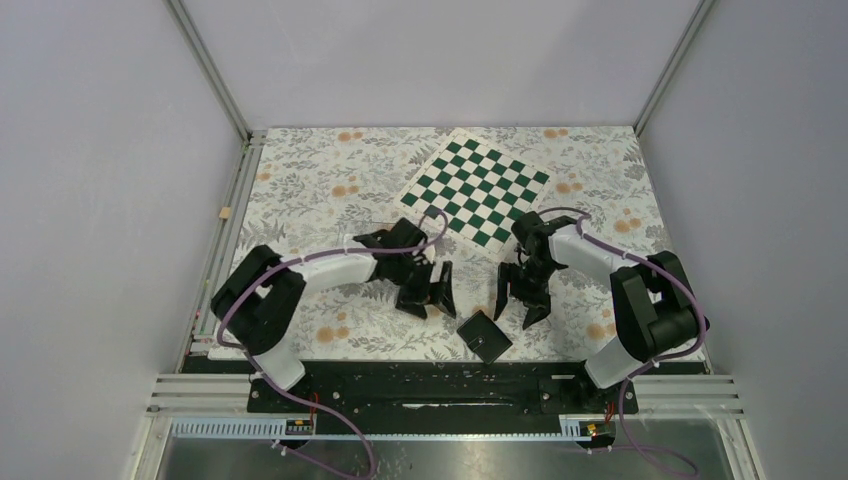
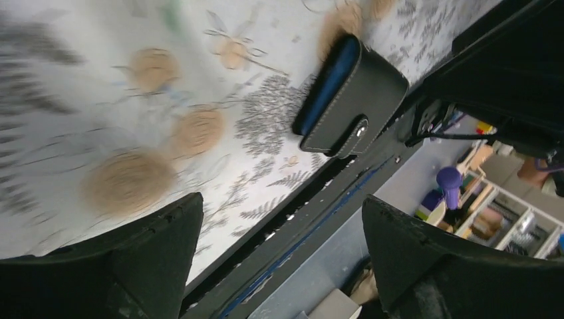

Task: Put the credit cards into the card holder
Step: Pick up the card holder from the center of the board.

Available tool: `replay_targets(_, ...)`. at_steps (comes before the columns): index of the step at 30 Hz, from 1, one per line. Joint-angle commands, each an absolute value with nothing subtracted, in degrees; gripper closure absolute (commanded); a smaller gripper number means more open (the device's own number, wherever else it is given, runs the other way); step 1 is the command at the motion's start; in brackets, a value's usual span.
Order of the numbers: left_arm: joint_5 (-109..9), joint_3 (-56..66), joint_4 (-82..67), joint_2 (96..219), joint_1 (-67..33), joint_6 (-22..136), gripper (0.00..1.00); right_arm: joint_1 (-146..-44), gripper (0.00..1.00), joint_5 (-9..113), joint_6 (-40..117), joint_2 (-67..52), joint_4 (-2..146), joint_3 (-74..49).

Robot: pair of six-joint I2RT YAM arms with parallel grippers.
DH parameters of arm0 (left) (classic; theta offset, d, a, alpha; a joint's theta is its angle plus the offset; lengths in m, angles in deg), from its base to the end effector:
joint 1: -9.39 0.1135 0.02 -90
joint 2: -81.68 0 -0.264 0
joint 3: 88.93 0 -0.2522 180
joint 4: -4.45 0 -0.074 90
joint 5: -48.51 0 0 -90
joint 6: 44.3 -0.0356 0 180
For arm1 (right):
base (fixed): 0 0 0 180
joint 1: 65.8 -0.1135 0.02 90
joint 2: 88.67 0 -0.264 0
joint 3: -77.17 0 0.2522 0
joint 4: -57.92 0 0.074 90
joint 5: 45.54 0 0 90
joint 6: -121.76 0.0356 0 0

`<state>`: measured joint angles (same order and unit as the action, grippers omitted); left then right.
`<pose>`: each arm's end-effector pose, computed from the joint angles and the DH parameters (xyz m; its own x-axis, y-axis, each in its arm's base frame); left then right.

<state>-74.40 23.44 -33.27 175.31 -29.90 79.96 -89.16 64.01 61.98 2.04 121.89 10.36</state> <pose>0.2272 -0.2109 0.1733 -0.9776 0.1893 -0.0917 0.2026 0.7308 -0.6519 0.2320 0.1132 0.1678 -0.9865 0.0906 0.1362 0.1290 0.9427 0.3077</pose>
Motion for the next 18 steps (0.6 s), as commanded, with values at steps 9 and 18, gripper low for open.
replay_targets(9, -84.3, 24.1, -15.1, 186.3, -41.4, 95.9, 0.21, -89.2, 0.28, 70.8, 60.2, 7.3, 114.6, 12.2)
replay_targets(18, -78.7, 16.1, -22.9, 192.6, -40.9, 94.1, 0.28, -89.2, 0.29, 76.4, 61.5, 8.8, 112.3, 13.5)
